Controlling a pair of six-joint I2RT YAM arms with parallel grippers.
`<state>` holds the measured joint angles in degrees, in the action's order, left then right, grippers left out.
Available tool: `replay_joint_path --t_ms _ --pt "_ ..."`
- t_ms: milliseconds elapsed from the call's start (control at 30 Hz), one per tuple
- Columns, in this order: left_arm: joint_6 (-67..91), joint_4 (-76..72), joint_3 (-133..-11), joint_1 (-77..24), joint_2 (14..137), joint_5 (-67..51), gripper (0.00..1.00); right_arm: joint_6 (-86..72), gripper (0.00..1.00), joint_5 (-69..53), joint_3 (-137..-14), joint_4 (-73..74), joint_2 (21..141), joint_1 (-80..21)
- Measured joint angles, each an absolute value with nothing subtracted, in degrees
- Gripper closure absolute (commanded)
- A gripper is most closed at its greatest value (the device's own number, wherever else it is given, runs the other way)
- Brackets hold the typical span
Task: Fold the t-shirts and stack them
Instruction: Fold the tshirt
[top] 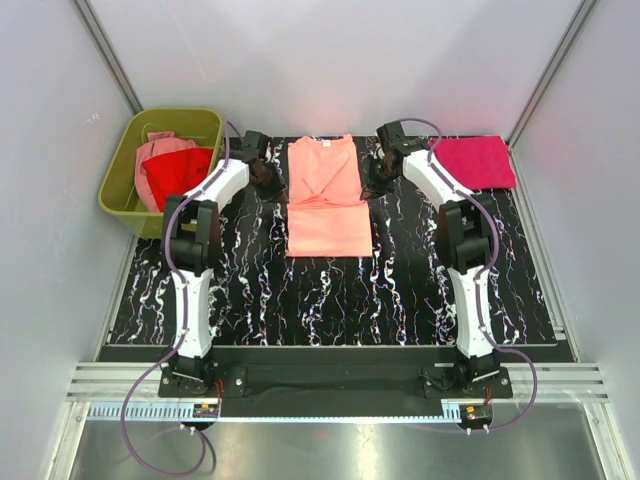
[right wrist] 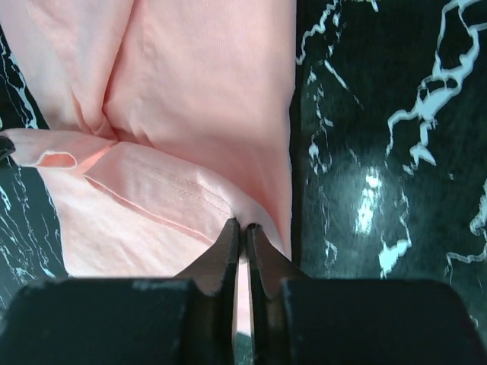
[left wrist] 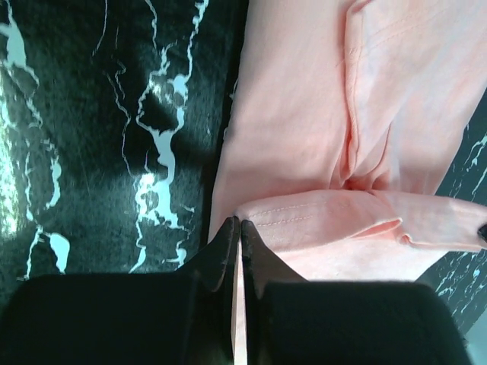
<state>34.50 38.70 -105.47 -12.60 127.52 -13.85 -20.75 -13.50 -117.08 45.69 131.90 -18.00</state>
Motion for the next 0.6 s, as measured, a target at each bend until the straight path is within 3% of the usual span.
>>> replay_joint_path --t_ms 67,100,200,367,433,533,567,600 --pt "34.2 38.9 -106.8 -12.4 128.5 -13.9 0.83 -20.5 0.81 -14.5 -118.8 45.4 134.0 -17.8" --pt "34.1 38.9 -107.3 -12.3 128.9 -13.9 0.75 -20.5 0.79 -14.8 -119.6 45.3 134.9 -17.7" --pt "33.6 39.1 -108.3 -11.4 129.5 -13.4 0.66 -20.3 0.71 -16.0 -122.2 45.1 137.8 -17.5" --pt "31.8 37.9 -107.2 -10.7 128.5 -10.9 0.62 -20.2 0.54 -16.6 -126.3 44.8 140.5 -17.1" --pt "31.3 36.8 -104.4 -11.0 125.9 -9.2 0.62 -20.1 0.52 -16.5 -126.5 44.5 140.3 -16.7" --pt "30.9 35.8 -99.8 -12.4 120.3 -7.2 0.65 -20.1 0.6 -15.9 -126.1 44.2 139.8 -16.3" --pt "30.9 35.4 -98.5 -13.1 118.4 -6.9 0.67 -20.1 0.66 -15.9 -125.1 43.9 139.2 -16.1" --pt "30.9 34.8 -97.4 -13.9 117.0 -6.7 0.68 -20.1 0.79 -15.7 -124.1 43.7 138.5 -16.0"
